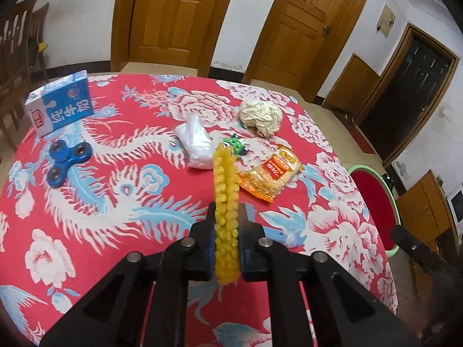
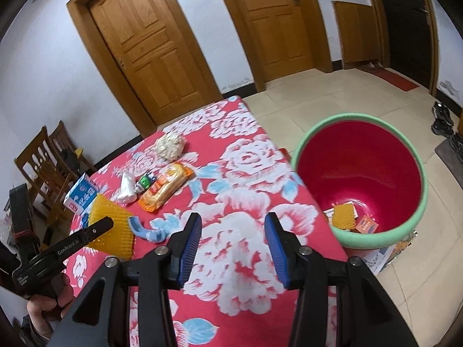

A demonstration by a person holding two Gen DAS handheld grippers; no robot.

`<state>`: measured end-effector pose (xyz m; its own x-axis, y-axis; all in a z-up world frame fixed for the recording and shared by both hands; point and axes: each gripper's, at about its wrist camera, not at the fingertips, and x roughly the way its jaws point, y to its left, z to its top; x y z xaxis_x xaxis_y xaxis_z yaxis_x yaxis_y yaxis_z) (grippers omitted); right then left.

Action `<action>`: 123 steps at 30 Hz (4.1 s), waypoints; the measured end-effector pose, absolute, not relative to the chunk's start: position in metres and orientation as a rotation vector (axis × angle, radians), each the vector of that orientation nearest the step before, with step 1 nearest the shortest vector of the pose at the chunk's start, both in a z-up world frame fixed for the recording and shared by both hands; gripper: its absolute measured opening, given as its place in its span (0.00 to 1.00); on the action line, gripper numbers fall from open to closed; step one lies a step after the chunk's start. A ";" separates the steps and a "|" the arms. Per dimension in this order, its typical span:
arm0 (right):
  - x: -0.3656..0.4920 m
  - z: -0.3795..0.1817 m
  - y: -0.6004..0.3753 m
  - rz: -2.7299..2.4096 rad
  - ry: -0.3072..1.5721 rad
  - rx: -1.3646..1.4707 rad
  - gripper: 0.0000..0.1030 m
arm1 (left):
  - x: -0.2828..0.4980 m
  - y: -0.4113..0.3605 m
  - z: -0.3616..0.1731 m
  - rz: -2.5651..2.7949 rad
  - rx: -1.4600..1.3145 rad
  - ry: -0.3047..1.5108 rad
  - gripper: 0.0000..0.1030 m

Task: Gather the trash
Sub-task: 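Grasp the blue plastic handle with the right gripper, then carry the yellow foam strip and blue handle over the red bucket, then open both grippers to drop the strip and handle into the bucket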

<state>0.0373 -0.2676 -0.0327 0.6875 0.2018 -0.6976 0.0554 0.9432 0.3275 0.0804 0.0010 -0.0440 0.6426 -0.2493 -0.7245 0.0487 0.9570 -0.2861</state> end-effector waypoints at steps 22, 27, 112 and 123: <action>0.086 -0.060 -0.153 0.336 0.931 0.063 0.58 | 0.056 0.063 -0.035 -0.011 -0.290 0.808 0.10; 0.093 -0.070 -0.136 0.359 0.963 0.007 0.58 | 0.053 0.069 -0.040 -0.006 -0.306 0.815 0.10; 0.039 -0.053 -0.402 -0.105 0.755 0.449 0.28 | 0.106 -0.199 -0.007 -0.536 -0.038 0.834 0.10; 0.038 -0.078 -0.439 -0.182 0.790 0.511 0.28 | 0.120 -0.253 -0.024 -0.624 -0.017 0.862 0.10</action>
<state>0.0377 -0.4389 -0.0785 0.6956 0.0314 -0.7177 0.3422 0.8639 0.3695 0.1204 -0.2526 -0.0241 0.4858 -0.5191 -0.7032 0.5060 0.8230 -0.2580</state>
